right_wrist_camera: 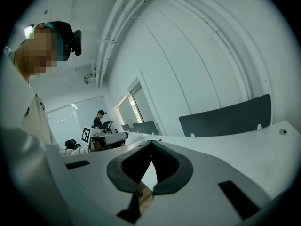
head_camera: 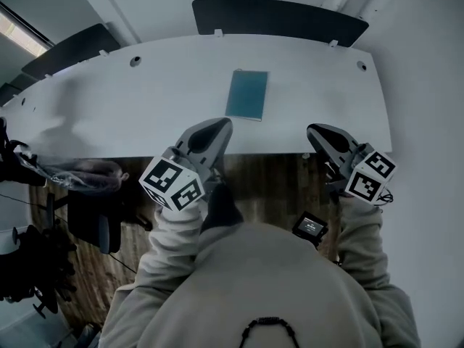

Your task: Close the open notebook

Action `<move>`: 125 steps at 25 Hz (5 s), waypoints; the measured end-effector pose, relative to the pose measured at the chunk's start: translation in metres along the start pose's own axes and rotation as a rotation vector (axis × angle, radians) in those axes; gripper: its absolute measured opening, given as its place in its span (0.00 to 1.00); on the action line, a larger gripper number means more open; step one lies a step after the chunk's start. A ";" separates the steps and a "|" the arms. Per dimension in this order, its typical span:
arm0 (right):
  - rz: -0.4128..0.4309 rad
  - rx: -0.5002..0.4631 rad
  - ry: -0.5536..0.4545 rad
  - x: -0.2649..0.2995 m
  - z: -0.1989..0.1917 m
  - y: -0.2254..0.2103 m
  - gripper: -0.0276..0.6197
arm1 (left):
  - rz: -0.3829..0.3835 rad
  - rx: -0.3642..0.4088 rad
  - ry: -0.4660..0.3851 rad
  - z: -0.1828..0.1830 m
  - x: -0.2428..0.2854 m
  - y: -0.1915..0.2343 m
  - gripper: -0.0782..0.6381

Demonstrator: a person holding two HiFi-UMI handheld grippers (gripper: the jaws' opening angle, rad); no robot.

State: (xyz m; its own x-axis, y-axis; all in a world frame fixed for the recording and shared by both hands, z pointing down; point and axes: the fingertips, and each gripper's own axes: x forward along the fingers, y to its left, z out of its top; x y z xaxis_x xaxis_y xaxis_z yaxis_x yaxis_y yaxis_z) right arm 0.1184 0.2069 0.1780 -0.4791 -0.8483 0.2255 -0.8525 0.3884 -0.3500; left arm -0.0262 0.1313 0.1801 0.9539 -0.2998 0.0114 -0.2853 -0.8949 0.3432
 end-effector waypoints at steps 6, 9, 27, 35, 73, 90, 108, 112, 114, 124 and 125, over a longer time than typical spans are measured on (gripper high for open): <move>-0.014 -0.052 0.027 0.068 0.044 -0.020 0.07 | 0.058 -0.001 -0.031 0.043 0.007 0.091 0.11; -0.039 -0.055 0.024 0.094 0.061 -0.038 0.07 | 0.049 0.012 -0.021 0.059 0.020 0.121 0.11; -0.187 -0.003 0.093 0.193 0.078 -0.084 0.07 | -0.016 -0.045 -0.002 0.083 0.051 0.234 0.11; -0.253 -0.022 0.146 0.209 0.075 -0.114 0.07 | -0.108 -0.019 0.016 0.076 0.075 0.219 0.11; 0.052 0.098 0.144 0.239 0.049 -0.173 0.07 | 0.058 0.042 0.254 0.024 0.138 0.223 0.11; 0.024 0.223 0.185 0.241 -0.021 -0.230 0.07 | 0.112 -0.014 0.388 -0.045 0.160 0.245 0.11; -0.072 0.308 0.255 0.239 -0.089 -0.277 0.07 | 0.064 -0.086 0.541 -0.139 0.191 0.239 0.11; -0.077 0.328 0.272 0.234 -0.105 -0.286 0.07 | 0.045 -0.141 0.577 -0.162 0.201 0.236 0.11; -0.072 0.332 0.283 0.233 -0.112 -0.288 0.07 | 0.050 -0.205 0.593 -0.175 0.202 0.237 0.11; -0.075 0.361 0.357 0.217 -0.148 -0.312 0.07 | 0.034 -0.234 0.750 -0.234 0.194 0.227 0.11; -0.077 0.370 0.364 0.216 -0.154 -0.312 0.07 | 0.033 -0.242 0.763 -0.239 0.194 0.227 0.11</move>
State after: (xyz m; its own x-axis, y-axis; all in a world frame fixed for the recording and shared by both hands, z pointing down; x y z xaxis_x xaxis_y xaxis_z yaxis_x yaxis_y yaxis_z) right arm 0.2485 -0.0425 0.4755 -0.5154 -0.6642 0.5414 -0.7888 0.1209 -0.6027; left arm 0.1166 -0.0511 0.4844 0.7703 0.0623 0.6346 -0.3702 -0.7667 0.5246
